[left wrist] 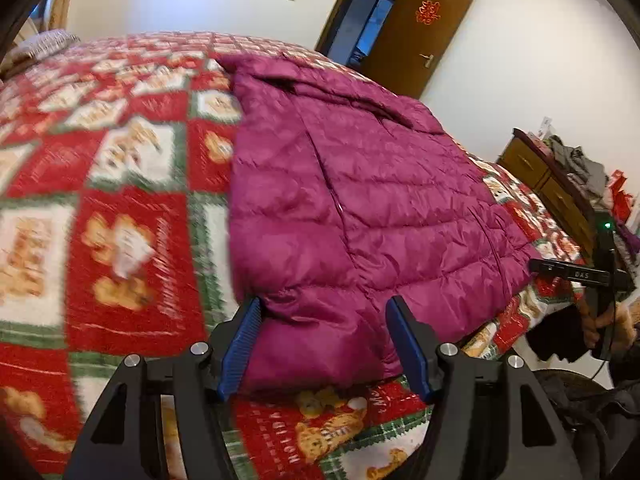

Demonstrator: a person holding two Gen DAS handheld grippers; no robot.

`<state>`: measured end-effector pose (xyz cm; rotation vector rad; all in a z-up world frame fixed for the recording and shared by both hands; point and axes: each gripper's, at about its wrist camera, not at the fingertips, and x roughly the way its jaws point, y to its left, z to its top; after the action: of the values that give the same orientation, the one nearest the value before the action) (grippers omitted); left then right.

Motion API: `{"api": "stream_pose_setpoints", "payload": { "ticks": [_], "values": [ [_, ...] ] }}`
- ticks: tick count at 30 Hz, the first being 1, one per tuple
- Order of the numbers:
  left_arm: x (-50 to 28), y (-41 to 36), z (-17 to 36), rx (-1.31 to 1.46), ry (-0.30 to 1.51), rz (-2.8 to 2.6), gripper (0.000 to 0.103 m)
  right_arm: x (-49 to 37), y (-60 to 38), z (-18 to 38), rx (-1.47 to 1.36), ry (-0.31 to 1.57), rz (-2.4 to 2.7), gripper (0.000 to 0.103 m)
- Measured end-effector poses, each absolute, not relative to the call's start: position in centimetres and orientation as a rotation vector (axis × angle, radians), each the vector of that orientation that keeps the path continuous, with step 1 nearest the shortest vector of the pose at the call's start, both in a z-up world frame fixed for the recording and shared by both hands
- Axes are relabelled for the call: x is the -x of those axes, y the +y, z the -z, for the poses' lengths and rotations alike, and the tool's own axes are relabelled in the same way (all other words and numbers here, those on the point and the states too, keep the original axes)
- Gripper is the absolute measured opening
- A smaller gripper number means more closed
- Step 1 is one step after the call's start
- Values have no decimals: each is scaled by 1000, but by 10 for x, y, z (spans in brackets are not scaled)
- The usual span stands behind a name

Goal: Fold large clothes
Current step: 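Open both tools, release the jacket and pull them back above it, then grasp the end of the narrow folded jacket with both tools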

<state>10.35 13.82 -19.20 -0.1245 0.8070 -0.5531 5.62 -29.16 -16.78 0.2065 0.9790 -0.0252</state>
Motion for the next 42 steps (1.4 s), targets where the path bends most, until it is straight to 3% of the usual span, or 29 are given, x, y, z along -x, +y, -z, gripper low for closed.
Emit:
{"api": "stream_pose_setpoints", "payload": {
  "ticks": [7,15,17,18,19,21,26,29,34,38,40,42],
  "values": [
    [-108,145,193,56,810,490,65,-52,-312,162,-333,958,17,52],
    [-106,126,208,70,836,517,65,-57,-296,168,-231,957,28,58],
    [-107,131,208,101,837,525,65,-59,-290,170,-163,955,30,48],
    [-107,132,207,112,841,530,65,-60,-287,172,-136,955,29,23],
    [-107,133,206,114,845,536,63,-60,-287,175,-139,968,9,15],
    [-105,133,202,90,847,553,50,-60,-291,180,-183,981,-10,14],
    [-104,143,196,18,829,467,50,-57,-301,178,-237,962,-26,13],
    [-110,155,202,114,870,479,54,-57,-301,179,-246,968,-27,14],
    [-107,148,206,178,874,520,69,-61,-298,179,-261,973,-38,16],
    [-109,140,208,213,889,513,69,-64,-297,182,-262,979,-51,18],
    [-109,142,207,242,891,523,62,-66,-296,185,-257,985,-59,18],
    [-113,148,209,301,914,516,31,-66,-295,186,-252,984,-66,18]
  ]
}}
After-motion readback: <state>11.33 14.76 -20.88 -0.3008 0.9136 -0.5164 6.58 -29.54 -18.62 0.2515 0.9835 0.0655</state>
